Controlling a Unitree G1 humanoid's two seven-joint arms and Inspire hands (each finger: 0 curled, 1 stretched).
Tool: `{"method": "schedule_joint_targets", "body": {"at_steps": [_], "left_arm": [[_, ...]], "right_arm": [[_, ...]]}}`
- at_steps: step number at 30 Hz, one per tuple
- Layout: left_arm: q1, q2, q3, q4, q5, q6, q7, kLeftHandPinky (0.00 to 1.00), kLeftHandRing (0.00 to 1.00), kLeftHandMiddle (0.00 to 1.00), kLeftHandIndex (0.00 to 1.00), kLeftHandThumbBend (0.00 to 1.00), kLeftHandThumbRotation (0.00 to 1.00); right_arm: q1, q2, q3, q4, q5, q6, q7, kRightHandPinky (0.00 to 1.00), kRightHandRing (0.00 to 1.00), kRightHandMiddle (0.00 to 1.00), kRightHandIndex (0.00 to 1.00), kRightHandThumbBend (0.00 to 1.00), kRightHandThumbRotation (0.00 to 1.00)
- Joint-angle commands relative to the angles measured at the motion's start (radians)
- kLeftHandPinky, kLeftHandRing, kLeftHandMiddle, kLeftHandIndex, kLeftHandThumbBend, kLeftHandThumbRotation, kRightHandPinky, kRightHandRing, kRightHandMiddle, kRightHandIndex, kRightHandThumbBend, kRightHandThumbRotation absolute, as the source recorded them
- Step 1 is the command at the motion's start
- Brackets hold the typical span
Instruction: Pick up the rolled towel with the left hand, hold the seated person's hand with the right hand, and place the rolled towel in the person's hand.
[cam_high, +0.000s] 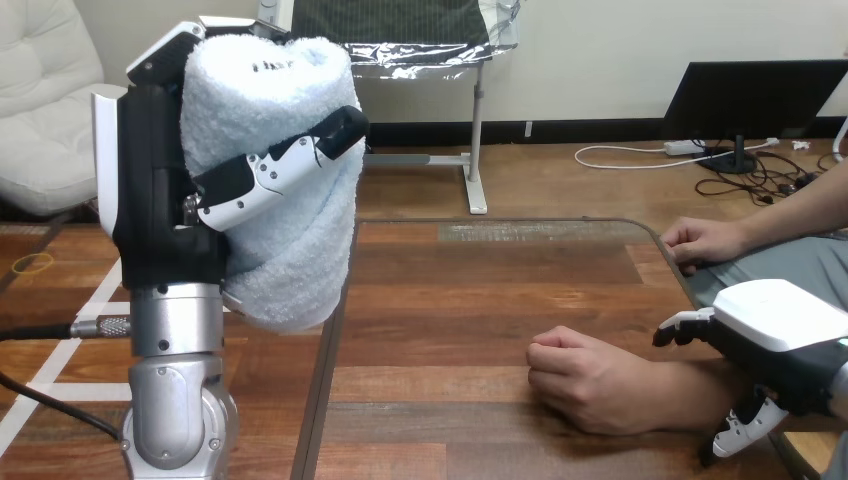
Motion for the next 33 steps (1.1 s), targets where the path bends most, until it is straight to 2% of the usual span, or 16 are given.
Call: {"method": "schedule_joint_targets", "body": {"at_steps": [1, 12, 20, 30, 33], "left_arm": [[-0.057, -0.006, 0.008, -0.009, 0.005, -0.036, 0.001, 0.25, 0.31, 0.36, 0.40, 0.61, 0.00], [-0.063, -0.006, 0.014, -0.005, -0.001, -0.035, 0.003, 0.25, 0.31, 0.36, 0.40, 0.61, 0.00], [-0.064, -0.003, 0.017, -0.006, 0.003, -0.038, 0.004, 0.25, 0.31, 0.36, 0.40, 0.61, 0.00], [-0.068, 0.001, 0.021, -0.001, 0.005, -0.049, 0.004, 0.25, 0.31, 0.36, 0.40, 0.60, 0.00], [-0.070, -0.001, 0.024, 0.000, -0.002, -0.052, 0.005, 0.25, 0.31, 0.36, 0.40, 0.61, 0.00]], "right_arm": [[-0.050, 0.009, 0.038, 0.018, -0.022, 0.024, -0.018, 0.73, 0.79, 0.80, 0.80, 1.00, 0.20], [-0.053, 0.028, 0.078, 0.027, -0.049, 0.052, -0.041, 0.68, 0.76, 0.78, 0.78, 0.99, 0.20], [-0.054, 0.039, 0.107, 0.027, -0.060, 0.085, -0.039, 0.64, 0.74, 0.76, 0.77, 0.95, 0.21], [-0.057, 0.052, 0.126, 0.046, -0.049, 0.097, -0.055, 0.57, 0.69, 0.72, 0.73, 0.94, 0.17], [-0.058, 0.057, 0.130, 0.048, -0.038, 0.110, -0.041, 0.54, 0.67, 0.70, 0.72, 0.94, 0.16]]}}
